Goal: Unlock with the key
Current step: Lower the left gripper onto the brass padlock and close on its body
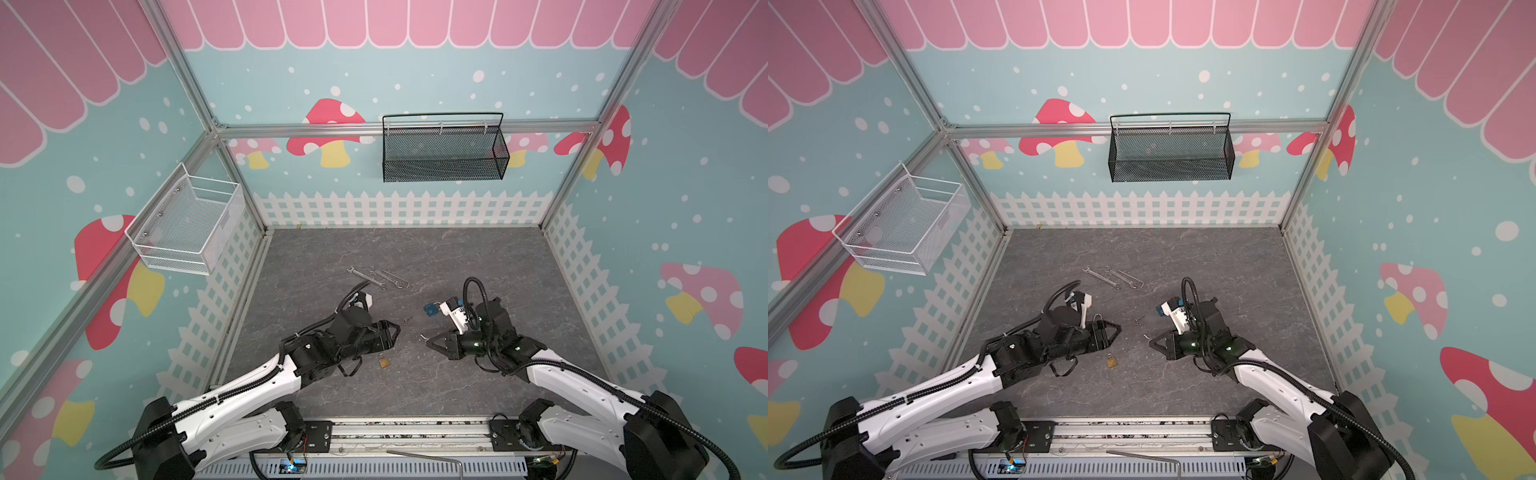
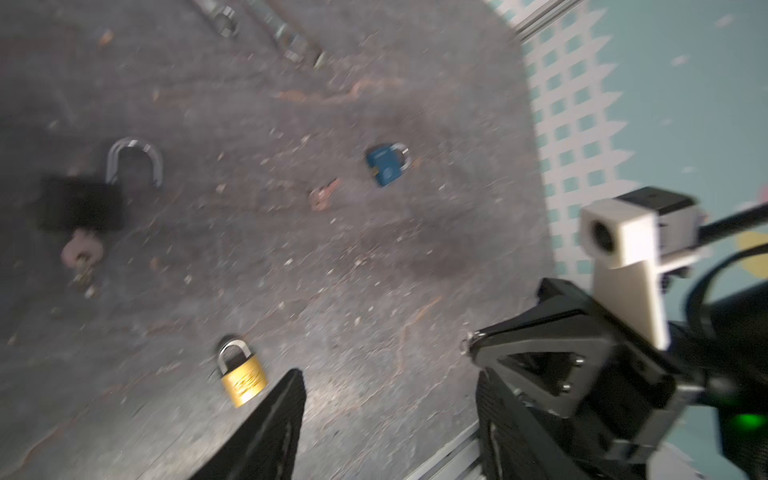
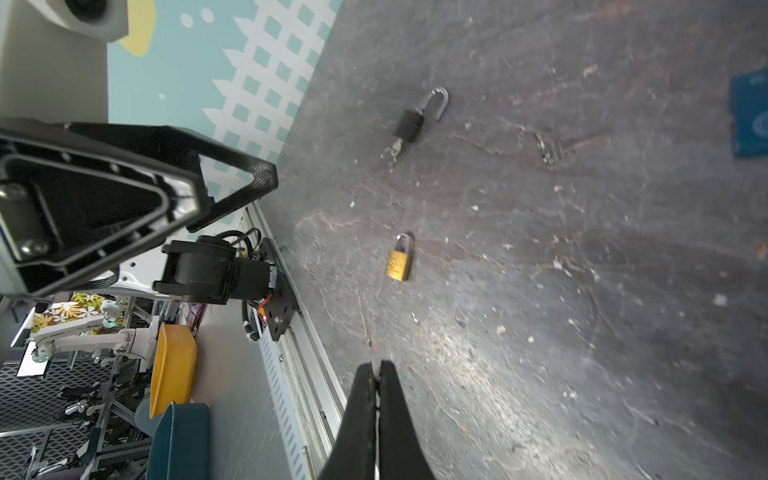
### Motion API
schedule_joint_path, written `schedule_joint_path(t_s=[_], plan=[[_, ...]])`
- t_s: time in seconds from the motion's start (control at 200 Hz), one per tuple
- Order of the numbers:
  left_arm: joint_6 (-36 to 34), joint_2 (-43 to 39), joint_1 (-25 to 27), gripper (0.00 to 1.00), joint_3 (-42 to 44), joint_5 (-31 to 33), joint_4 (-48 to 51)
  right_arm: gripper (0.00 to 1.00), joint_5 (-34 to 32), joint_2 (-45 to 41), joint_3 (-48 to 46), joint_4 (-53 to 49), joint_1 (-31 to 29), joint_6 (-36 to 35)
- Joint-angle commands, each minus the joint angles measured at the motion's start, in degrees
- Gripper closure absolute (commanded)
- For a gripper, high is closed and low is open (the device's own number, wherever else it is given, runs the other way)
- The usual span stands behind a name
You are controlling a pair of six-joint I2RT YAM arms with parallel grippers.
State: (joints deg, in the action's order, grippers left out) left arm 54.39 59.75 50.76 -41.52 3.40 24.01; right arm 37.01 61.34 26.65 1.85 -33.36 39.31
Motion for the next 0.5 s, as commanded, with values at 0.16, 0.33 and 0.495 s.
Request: schedule_joint_path(t_s=[0.16,0.33,0.495], plan=[[8.6,12.2,4.2,0.35,-3.9,8.6,16.1,1.0,-1.0,-0.4,-4.3,-1.7,0.2,-2.8],[9.6,20.1,5.4,0.35,-7.6,9.6,15.8,1.0,-2.3,1.2,-5.0,-1.9,0.2,-3.9],[10.2,25.8,5.5,0.35,-9.9,8.9,15.2,1.0,0.4,1.9,-5.4,1.2,0.2,-2.6]])
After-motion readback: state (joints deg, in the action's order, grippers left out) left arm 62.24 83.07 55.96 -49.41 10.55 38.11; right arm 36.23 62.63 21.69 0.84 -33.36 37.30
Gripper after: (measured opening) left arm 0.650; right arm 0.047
